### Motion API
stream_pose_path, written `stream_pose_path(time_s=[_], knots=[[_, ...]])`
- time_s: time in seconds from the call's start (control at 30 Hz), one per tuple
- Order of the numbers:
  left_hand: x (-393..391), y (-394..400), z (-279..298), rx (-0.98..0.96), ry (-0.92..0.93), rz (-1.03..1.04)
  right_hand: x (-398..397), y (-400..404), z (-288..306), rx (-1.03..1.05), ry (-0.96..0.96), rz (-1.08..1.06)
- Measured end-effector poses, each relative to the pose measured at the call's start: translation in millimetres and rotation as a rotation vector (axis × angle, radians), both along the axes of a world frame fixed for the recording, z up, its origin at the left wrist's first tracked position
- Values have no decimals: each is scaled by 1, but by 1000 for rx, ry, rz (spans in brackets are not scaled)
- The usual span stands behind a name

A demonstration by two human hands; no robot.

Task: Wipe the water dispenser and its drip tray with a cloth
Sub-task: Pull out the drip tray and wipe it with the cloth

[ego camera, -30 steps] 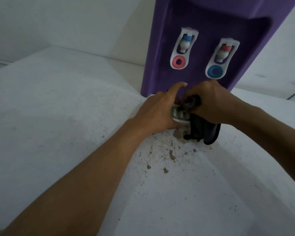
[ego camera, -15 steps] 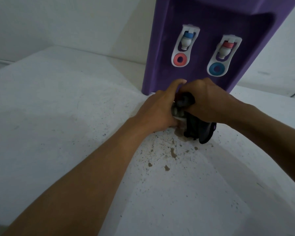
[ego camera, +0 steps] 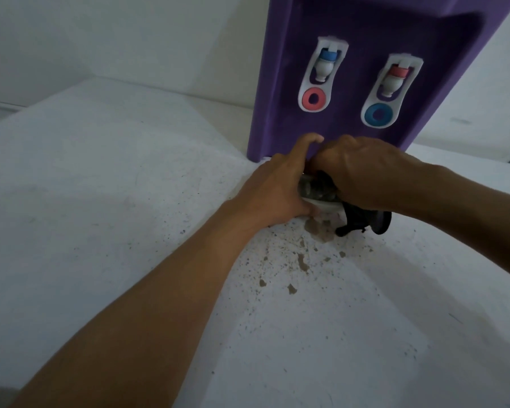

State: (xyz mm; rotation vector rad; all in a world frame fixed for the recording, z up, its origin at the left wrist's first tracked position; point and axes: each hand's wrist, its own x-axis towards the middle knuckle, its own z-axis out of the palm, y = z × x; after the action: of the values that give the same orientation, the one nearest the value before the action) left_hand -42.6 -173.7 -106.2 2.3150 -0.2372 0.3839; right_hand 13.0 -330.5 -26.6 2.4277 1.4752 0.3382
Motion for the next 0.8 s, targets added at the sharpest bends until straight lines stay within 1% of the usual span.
stream_pose_path(time_s=[0.17,0.33,0.4,0.47,0.53,0.6,0.67,0.8], knots=[[0,0,-1,13,-2,4,5,0,6,-115,-42,-83],[2,0,-4,29,-28,-8,9,-9,8,-126,-5,-160],[2,2,-5,8,-33,-24,15,-23,11,-124,-3,-246],[3,3,-6,-5,-45,-45,21,-45,15,-29,104,-384],[4,4,-6,-6,-55,-54,25,-63,19,174,226,-447],[5,3,-7,-10,-60,-66,22,-75,21,364,308,-484],[5,5,-8,-17,-67,-67,19,-76,18,486,365,-533],[6,3,-8,-42,-81,-78,12,-68,13,670,417,-605]])
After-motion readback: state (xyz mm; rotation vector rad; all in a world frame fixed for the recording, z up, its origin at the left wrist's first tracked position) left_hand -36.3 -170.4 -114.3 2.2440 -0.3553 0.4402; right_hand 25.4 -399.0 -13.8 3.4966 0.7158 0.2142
